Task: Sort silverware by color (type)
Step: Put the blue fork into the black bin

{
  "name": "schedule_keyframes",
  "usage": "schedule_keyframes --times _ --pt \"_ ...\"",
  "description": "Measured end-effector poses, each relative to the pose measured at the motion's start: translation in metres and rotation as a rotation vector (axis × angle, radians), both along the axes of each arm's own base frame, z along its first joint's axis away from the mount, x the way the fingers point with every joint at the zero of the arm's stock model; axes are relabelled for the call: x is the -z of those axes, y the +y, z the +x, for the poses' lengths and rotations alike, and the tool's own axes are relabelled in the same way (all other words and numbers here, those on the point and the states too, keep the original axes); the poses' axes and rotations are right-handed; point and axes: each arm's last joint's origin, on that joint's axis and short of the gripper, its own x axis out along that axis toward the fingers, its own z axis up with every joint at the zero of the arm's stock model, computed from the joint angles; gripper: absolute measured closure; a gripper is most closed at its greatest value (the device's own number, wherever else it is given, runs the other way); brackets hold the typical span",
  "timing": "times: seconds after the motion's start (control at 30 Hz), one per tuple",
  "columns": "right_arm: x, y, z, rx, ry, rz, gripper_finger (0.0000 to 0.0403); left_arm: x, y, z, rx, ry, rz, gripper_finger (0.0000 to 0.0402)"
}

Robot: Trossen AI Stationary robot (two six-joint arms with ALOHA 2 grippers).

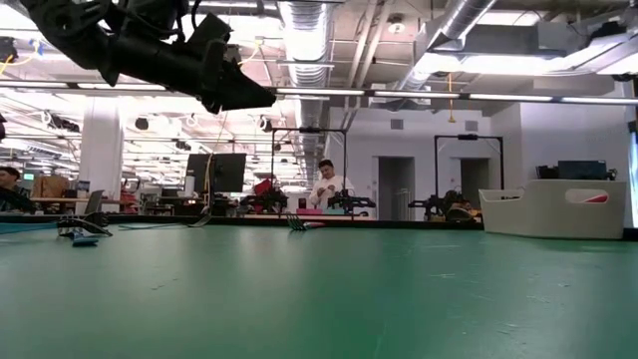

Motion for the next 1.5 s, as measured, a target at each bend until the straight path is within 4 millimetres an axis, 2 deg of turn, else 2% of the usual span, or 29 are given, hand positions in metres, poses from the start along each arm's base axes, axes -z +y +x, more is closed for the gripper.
schedule_keyframes --times 0.23,0.47,0.6,0.83,1.0,1.23,1.37,1.5 --pt "0.022 0.028 -0.012 -0.031 0.196 0.091 0.0388 -0.005 0.004 0.000 0.031 -0.053 0.005 0.0274" --pt "0.039 0.038 -0.014 -0.055 0.236 0.047 0.0382 -0.005 0.008 -0.001 0.014 -0.059 -0.010 0.0274" --pt "0.040 0.036 -0.007 -0.035 0.233 0.057 0.0353 -0.005 0.007 -0.001 0.015 -0.066 -0.045 0.0274" --pt "0.037 0.030 -0.001 -0.082 0.224 0.060 0.0271 -0.003 0.007 -0.001 0.033 -0.071 -0.118 0.0274" --pt "0.033 0.020 0.010 -0.193 0.153 0.017 0.0229 -0.002 0.007 -0.001 0.016 -0.080 -0.171 0.0274" --pt "0.031 -0.002 0.044 -0.428 0.059 -0.038 0.0228 0.010 0.005 -0.003 -0.012 0.022 -0.288 0.0274" --pt "0.030 -0.027 0.070 -0.581 0.017 -0.171 0.0237 0.019 0.001 -0.005 -0.033 0.109 -0.315 0.0274" --pt "0.027 -0.067 0.101 -0.628 -0.021 -0.428 0.0244 0.017 -0.004 -0.009 -0.067 0.113 -0.339 0.0274"
